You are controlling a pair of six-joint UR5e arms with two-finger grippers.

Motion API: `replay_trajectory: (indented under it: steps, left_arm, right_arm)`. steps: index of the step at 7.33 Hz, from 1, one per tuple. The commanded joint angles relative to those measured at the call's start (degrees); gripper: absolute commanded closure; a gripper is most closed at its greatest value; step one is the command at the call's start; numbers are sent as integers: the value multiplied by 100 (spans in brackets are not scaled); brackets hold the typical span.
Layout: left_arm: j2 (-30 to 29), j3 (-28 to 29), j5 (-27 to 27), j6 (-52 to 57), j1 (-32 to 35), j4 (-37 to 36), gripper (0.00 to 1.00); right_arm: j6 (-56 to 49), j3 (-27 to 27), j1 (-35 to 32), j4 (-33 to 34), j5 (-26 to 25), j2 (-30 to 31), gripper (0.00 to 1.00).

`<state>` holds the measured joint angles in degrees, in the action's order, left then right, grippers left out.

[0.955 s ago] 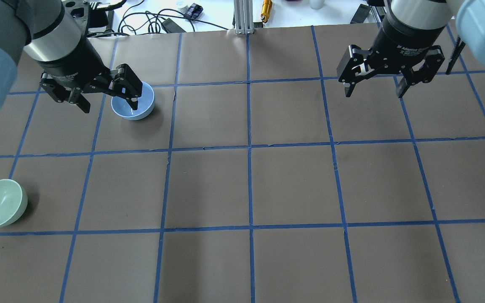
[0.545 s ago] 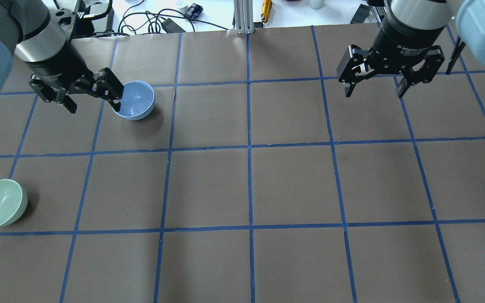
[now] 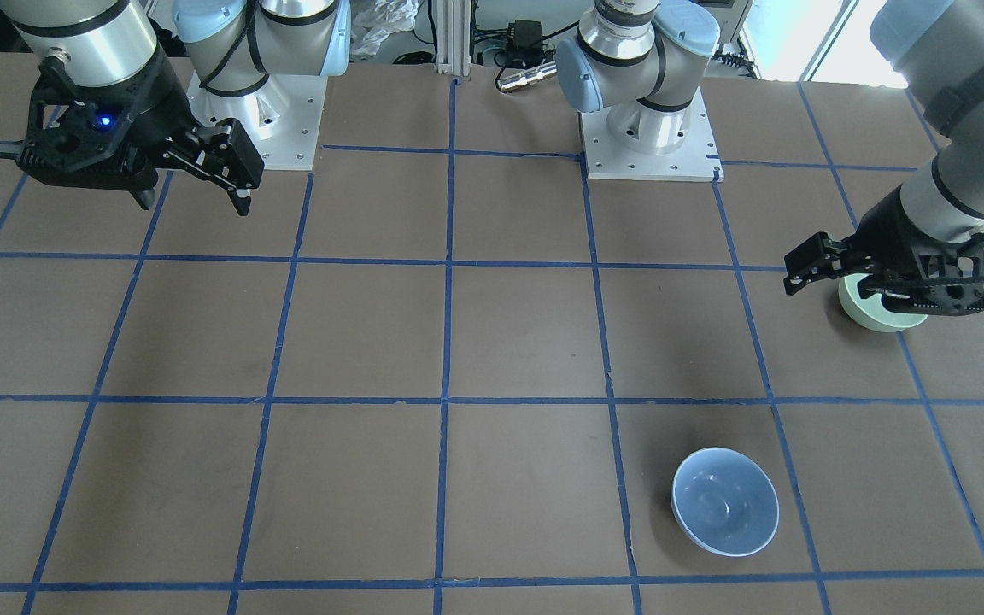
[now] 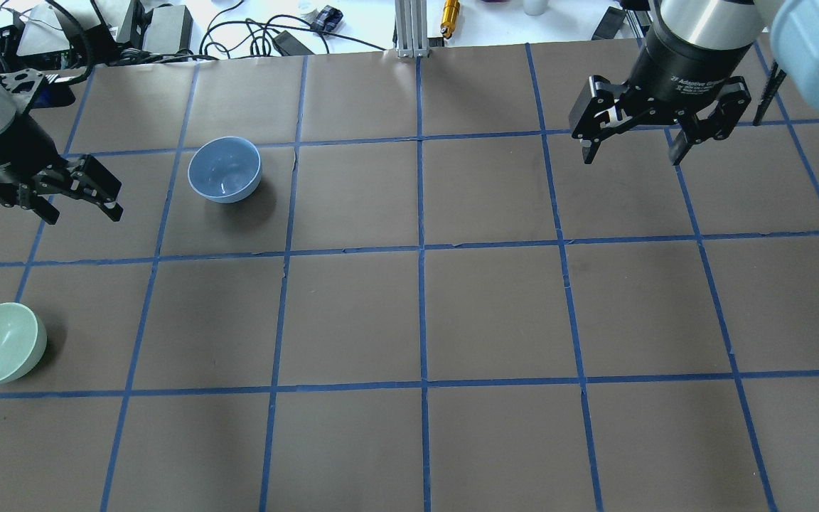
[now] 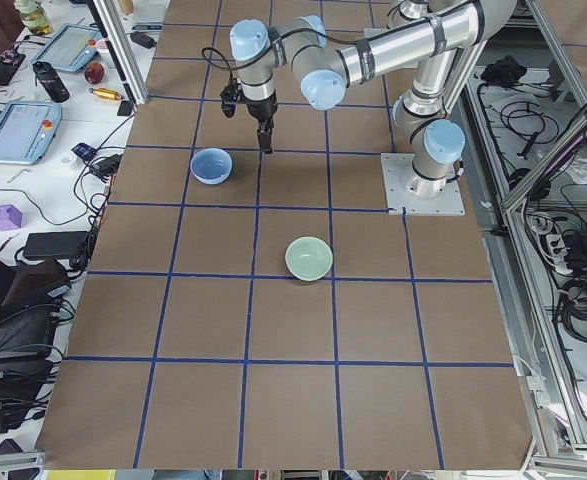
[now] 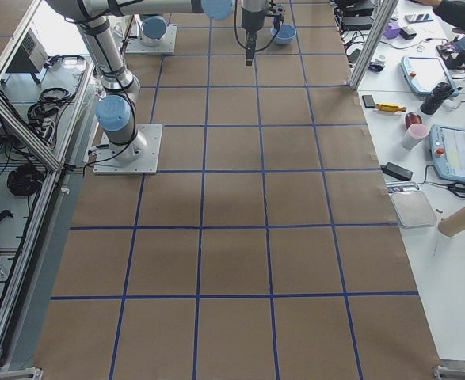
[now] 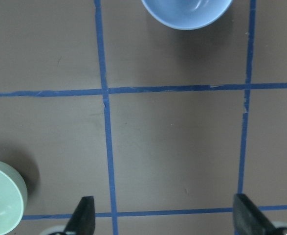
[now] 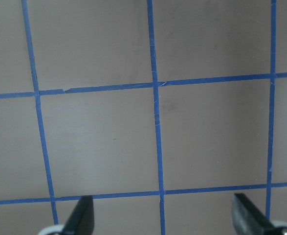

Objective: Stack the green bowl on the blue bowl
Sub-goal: 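Move the left gripper toward the pale green bowl nearer the robot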

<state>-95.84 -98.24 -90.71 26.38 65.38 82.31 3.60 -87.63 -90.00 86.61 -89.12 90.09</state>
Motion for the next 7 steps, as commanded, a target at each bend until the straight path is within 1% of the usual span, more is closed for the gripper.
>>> replay_trajectory:
  steps: [1,2,3,4,5,6,7]
  left_arm:
    - [-127,-344,9,1223,-944,-514,0]
    - [-250,-388,0,1508,-1288,-515,0]
    - [-303,-458,0,1536,-1465,-515,0]
    - [-391,-485,-17,1815,-1641,-654,1]
    - [-452,-485,-17,2201,-1930,-786,2]
    - [-514,-555,35,2883,-2411,-848,2]
    - [-602,-764,70,3430,-2808,-1432,2]
  right_arm:
    - [0,1,0,-4,0,0,0]
    - [0,1,0,-4,0,0,0]
    - [0,1,0,5,0,0,0]
    - [0,1,0,-4,0,0,0]
    - [0,1,0,-4,0,0,0]
    - [0,1,0,-4,0,0,0]
    - [0,1,0,-4,0,0,0]
